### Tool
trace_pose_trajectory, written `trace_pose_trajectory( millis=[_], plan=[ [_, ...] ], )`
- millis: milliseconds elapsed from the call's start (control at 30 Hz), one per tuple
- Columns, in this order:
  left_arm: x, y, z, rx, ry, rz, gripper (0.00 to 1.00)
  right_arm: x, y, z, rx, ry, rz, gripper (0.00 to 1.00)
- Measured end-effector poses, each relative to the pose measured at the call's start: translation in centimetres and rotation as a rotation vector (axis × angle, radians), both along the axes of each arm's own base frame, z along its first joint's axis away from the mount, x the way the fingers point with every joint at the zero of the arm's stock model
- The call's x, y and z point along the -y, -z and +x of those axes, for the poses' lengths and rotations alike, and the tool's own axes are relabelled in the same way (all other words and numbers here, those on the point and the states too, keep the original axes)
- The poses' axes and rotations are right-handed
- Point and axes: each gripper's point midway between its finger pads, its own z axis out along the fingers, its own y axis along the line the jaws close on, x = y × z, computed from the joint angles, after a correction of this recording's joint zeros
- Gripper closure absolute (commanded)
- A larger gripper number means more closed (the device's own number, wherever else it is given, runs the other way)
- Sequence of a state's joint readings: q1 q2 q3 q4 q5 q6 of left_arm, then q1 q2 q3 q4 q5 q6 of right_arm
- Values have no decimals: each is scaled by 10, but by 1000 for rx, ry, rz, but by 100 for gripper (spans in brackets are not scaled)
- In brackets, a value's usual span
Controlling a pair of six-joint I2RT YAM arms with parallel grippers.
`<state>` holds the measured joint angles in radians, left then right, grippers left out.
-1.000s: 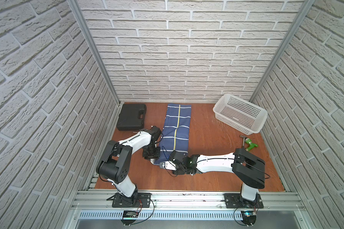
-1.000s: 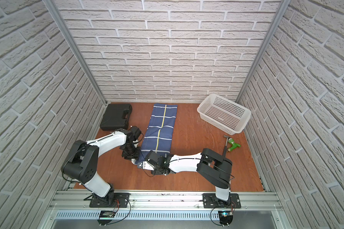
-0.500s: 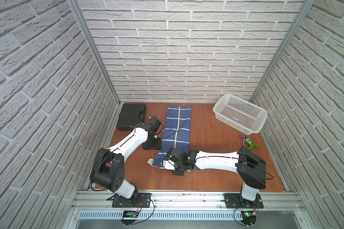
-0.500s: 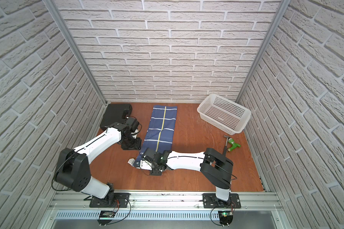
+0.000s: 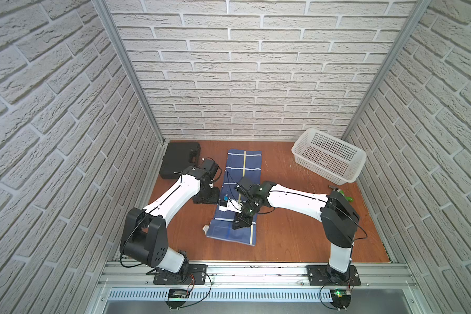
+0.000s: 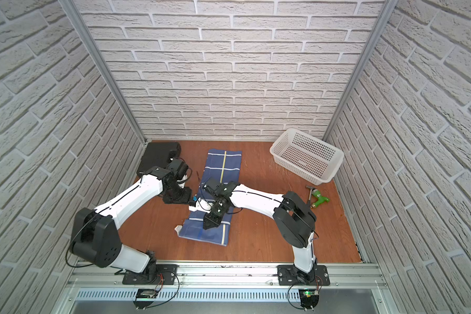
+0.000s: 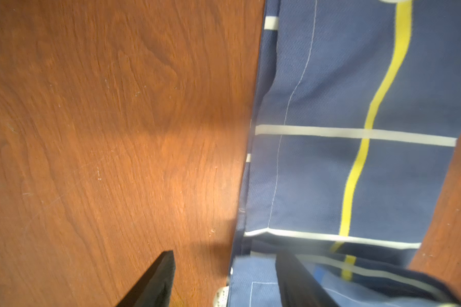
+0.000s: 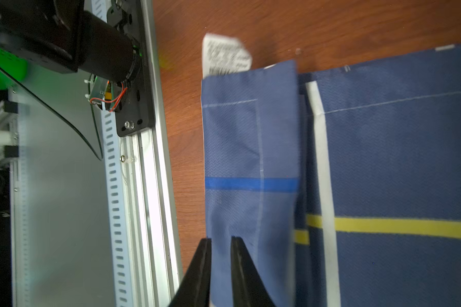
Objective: Roll up the pillowcase
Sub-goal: Roll the pillowcase at the center of the board.
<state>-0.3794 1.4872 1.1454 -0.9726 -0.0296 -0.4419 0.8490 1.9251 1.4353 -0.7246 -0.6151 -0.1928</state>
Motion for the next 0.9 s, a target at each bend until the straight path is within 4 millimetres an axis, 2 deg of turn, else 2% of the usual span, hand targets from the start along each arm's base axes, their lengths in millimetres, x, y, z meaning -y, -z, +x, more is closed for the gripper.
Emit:
trace_pose_trajectory(
  millis=[133, 267, 333, 467, 567, 700, 900],
  plan=[
    [1, -5, 2, 8, 1, -4, 34, 9, 7, 11, -78, 41, -11, 81],
    [2, -5, -1, 0, 4, -1, 34, 11, 9, 11, -68, 34, -8, 70],
    [2, -5, -2, 1, 2, -2, 34, 16, 11, 3, -17, 20, -10, 66],
    [1, -1, -6, -10, 1, -1, 34, 29, 10, -28, 125, -37, -22, 54],
    [0, 4, -9, -22, 1, 0, 34, 23, 9, -49, 287, -121, -19, 49],
    [1, 7, -5, -18, -3, -7, 34, 11, 24, -68, 465, -221, -50, 48],
    [3, 10, -1, -16, -1, -12, 33, 7, 46, -63, 642, -268, -140, 47]
  ],
)
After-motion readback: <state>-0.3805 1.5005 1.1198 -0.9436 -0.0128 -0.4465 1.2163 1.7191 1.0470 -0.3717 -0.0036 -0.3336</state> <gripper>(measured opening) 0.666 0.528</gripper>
